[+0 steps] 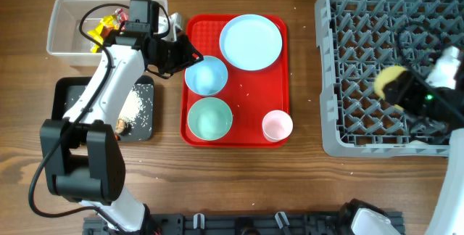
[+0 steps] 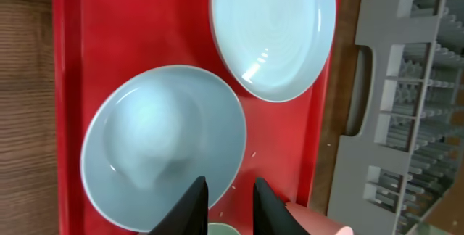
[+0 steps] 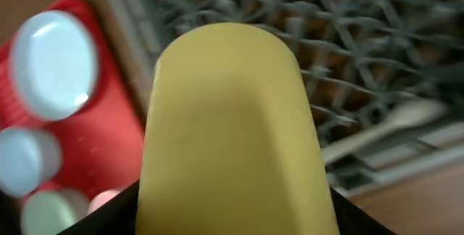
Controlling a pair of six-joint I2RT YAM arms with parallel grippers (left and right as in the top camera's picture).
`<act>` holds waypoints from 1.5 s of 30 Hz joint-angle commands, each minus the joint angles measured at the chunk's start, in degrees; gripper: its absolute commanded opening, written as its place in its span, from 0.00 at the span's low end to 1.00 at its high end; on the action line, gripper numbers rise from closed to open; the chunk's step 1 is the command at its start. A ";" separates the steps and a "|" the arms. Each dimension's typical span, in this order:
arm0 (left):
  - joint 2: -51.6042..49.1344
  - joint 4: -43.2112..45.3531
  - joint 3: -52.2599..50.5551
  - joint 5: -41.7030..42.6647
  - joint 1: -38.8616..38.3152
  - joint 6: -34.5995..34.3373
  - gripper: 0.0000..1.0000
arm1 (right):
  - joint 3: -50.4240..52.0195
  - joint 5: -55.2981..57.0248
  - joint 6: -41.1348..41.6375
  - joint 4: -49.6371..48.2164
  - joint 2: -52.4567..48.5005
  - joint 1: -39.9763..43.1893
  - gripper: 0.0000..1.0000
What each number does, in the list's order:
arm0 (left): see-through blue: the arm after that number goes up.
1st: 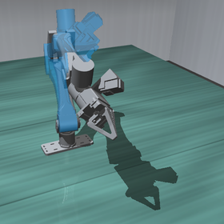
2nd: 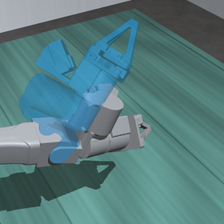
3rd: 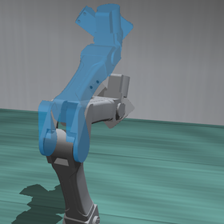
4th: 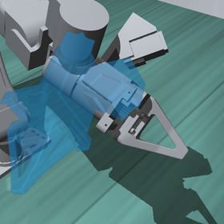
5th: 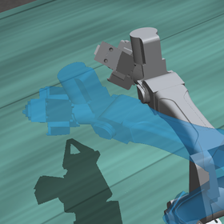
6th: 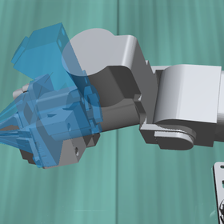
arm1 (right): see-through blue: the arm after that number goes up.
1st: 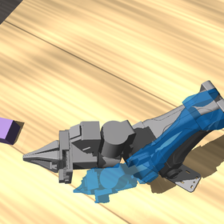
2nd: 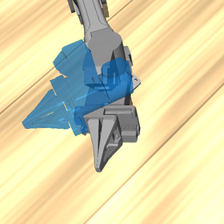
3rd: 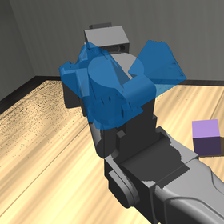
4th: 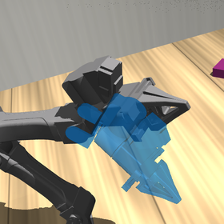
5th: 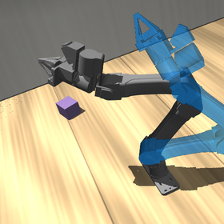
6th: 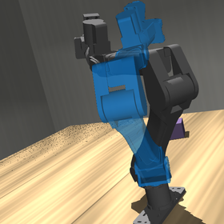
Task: Sort waste into correct bins and load items into the dishwasher rack
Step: 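Carry the yellow cup with the right gripper and set it in the dish rack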
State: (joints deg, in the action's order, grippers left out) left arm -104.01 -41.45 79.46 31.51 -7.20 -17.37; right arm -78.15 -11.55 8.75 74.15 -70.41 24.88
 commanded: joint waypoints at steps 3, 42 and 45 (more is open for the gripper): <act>0.83 -0.39 -0.74 -1.46 0.13 3.72 0.17 | -0.15 5.77 0.33 0.66 -5.14 8.90 0.45; 0.83 -0.72 -1.57 -1.31 -2.08 5.53 0.21 | -17.94 5.33 -1.05 10.58 -25.24 10.01 0.96; 2.93 -6.25 -1.55 11.98 -4.17 22.23 0.36 | -21.00 0.48 -4.48 12.17 -19.87 9.38 0.96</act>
State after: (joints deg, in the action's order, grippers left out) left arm -104.01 -44.16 78.59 33.63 -9.15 -8.97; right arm -96.68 -6.79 7.73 85.52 -95.79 34.72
